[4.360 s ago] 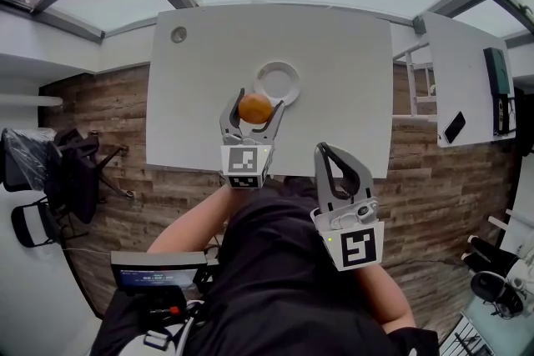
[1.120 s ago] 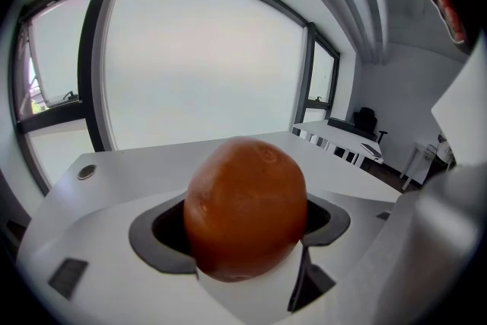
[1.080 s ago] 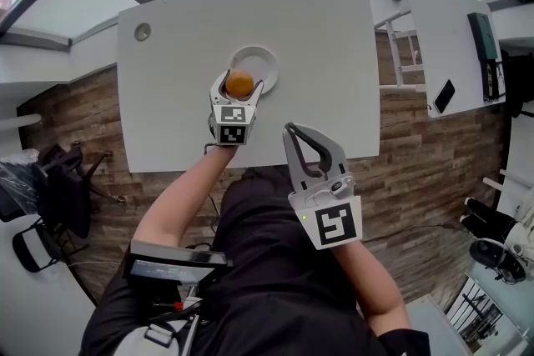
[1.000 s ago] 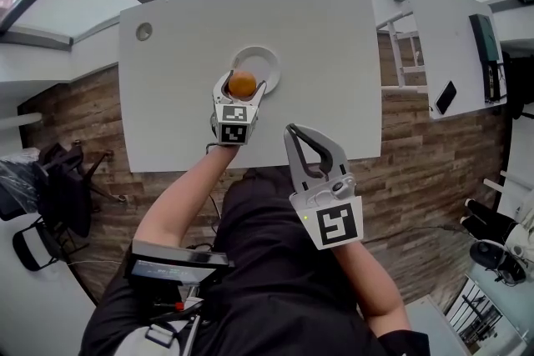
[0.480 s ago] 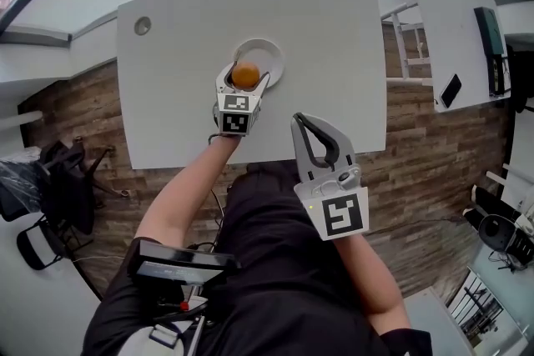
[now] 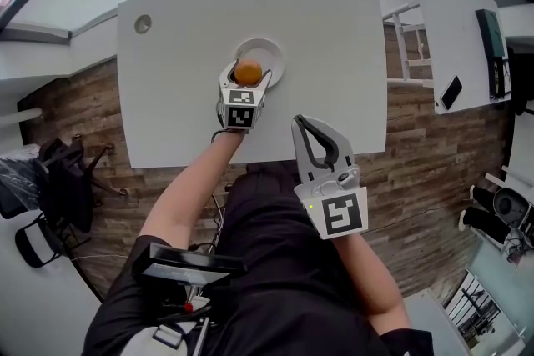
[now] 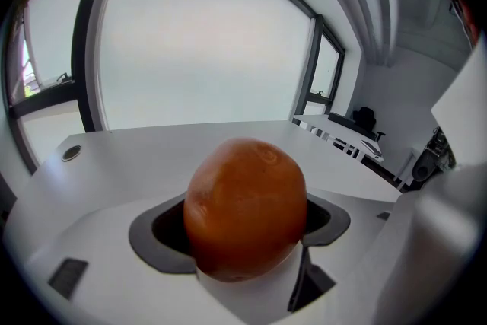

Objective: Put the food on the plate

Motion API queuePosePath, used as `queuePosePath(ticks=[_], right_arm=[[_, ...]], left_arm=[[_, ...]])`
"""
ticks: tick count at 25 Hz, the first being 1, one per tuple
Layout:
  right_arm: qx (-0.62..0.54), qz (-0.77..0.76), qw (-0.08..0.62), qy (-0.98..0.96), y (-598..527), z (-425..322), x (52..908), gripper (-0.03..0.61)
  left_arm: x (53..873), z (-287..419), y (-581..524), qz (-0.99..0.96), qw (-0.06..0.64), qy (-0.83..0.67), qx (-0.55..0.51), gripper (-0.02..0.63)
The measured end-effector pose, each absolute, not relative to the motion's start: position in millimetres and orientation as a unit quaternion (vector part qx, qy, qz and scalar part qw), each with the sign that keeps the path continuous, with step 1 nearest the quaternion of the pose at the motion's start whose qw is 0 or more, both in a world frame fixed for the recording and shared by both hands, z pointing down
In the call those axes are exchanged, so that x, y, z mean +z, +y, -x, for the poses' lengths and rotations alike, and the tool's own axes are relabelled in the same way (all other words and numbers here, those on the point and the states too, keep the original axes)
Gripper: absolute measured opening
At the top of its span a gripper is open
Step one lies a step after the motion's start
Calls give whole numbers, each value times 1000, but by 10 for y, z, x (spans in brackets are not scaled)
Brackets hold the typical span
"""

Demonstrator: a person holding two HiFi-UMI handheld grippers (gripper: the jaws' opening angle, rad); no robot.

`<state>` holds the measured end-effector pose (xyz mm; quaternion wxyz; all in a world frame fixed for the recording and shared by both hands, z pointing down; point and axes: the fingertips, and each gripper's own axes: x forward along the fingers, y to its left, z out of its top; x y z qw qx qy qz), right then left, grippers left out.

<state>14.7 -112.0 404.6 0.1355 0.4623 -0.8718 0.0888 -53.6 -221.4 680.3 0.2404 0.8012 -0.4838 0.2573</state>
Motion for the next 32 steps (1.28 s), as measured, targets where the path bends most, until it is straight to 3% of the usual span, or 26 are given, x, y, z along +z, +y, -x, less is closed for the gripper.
queuePosePath(ticks=[32], right_arm=[[110, -470, 156, -862, -1049, -355, 4240, 8]], left_arm=[[7093, 405, -2261, -801, 257, -463, 280, 373]])
